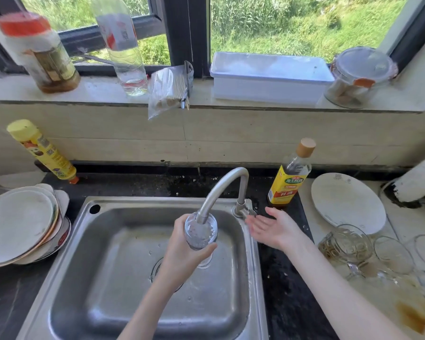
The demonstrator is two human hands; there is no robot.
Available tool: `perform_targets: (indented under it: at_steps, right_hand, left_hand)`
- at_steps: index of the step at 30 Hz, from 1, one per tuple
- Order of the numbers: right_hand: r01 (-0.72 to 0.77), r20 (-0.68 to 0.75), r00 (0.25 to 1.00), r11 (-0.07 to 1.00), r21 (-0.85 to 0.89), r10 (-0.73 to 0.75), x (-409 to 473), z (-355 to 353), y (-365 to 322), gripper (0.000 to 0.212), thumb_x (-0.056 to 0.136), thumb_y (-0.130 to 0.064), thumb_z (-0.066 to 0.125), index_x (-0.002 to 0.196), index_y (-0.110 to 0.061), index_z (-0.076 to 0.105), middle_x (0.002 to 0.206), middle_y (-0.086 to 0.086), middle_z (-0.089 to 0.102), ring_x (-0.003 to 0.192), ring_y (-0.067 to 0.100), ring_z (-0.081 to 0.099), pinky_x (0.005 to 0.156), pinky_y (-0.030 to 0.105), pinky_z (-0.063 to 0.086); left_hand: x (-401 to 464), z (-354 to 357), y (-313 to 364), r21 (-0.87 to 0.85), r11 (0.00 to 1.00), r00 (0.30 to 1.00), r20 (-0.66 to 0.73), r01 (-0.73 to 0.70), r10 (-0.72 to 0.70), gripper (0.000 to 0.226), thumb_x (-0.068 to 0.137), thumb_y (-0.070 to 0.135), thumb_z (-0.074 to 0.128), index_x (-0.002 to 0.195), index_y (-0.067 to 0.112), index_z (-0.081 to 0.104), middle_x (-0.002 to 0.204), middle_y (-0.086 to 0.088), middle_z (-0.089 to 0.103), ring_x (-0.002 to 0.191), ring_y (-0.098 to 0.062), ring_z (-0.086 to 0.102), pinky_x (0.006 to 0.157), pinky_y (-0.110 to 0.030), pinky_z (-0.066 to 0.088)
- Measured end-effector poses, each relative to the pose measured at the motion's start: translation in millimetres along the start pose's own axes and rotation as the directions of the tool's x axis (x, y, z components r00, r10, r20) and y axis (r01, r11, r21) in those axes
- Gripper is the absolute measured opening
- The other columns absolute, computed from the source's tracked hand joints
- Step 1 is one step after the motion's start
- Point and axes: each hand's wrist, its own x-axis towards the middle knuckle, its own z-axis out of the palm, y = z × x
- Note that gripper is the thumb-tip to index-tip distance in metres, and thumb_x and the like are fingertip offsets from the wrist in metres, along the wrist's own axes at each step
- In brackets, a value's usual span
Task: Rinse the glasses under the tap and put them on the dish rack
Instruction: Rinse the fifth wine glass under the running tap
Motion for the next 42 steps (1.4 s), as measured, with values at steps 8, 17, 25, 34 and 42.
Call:
perform_targets:
  at_steps: [8, 17, 25, 34, 42]
  right_hand:
    - [-0.292, -0.077, 0.955, 0.875, -0.385, 0.285, -1, -24, 92, 0.030, 0.095, -0.019, 0.048, 0.107, 0.007, 0.057, 0.099, 0.018, 0.062, 0.086, 0.028, 0.060, 0.062, 0.033, 0.042]
    - [-0.348, -0.030, 0.933, 0.876, -0.335, 0.359, 16, 2, 112, 0.009, 0.086, -0.012, 0.055, 0.085, -0.007, 0.061, 0.080, 0.005, 0.060, 0.069, 0.016, 0.054, 0.056, 0.022, 0.047]
    - [-0.017, -0.002, 1.000, 0.984, -0.176, 0.017, -4, -4, 98, 0.016, 0.094, -0.014, 0.053, 0.088, 0.001, 0.054, 0.093, 0.019, 0.061, 0.082, 0.033, 0.062, 0.050, 0.037, 0.058]
    - [0.489, 0.134, 0.846, 0.651, -0.581, -0.516, -43, -1, 98, 0.017, 0.094, -0.019, 0.056, 0.095, -0.003, 0.061, 0.082, 0.007, 0.065, 0.080, 0.019, 0.065, 0.079, 0.033, 0.057]
    - [0.656, 0.323, 0.616, 0.241, -0.715, -0.718, -71, 3, 119, 0.020, 0.090, -0.030, 0.061, 0.091, -0.011, 0.070, 0.089, 0.003, 0.072, 0.088, 0.015, 0.067, 0.082, 0.023, 0.053]
  left_hand:
    - [-5, 1, -4, 0.083, 0.996, 0.999, 0.040, -0.013, 0.009, 0.062, 0.066, 0.018, 0.081, 0.107, 0.040, 0.040, 0.108, 0.019, 0.054, 0.097, 0.006, 0.053, 0.078, -0.014, 0.042]
    - [-21, 4, -1, 0.030, 0.998, 0.995, 0.084, -0.048, 0.045, 0.073, 0.061, 0.016, 0.084, 0.119, 0.027, 0.043, 0.105, 0.025, 0.058, 0.100, 0.006, 0.056, 0.081, -0.013, 0.045]
    - [-36, -7, -27, -0.240, 0.913, 0.943, 0.141, 0.329, -0.303, 0.069, 0.059, 0.014, 0.081, 0.118, 0.019, 0.047, 0.114, 0.002, 0.056, 0.092, -0.006, 0.061, 0.068, -0.015, 0.047]
    - [-47, -13, -38, 0.016, 0.943, 0.901, 0.289, 0.333, -0.324, 0.062, 0.073, 0.021, 0.079, 0.121, 0.025, 0.041, 0.118, 0.002, 0.053, 0.101, -0.010, 0.058, 0.079, -0.025, 0.051]
    - [-54, -21, -31, 0.283, 0.957, 0.966, 0.257, -0.069, -0.006, 0.068, 0.071, 0.042, 0.076, 0.123, 0.031, 0.034, 0.117, 0.015, 0.047, 0.113, -0.003, 0.047, 0.090, -0.020, 0.038]
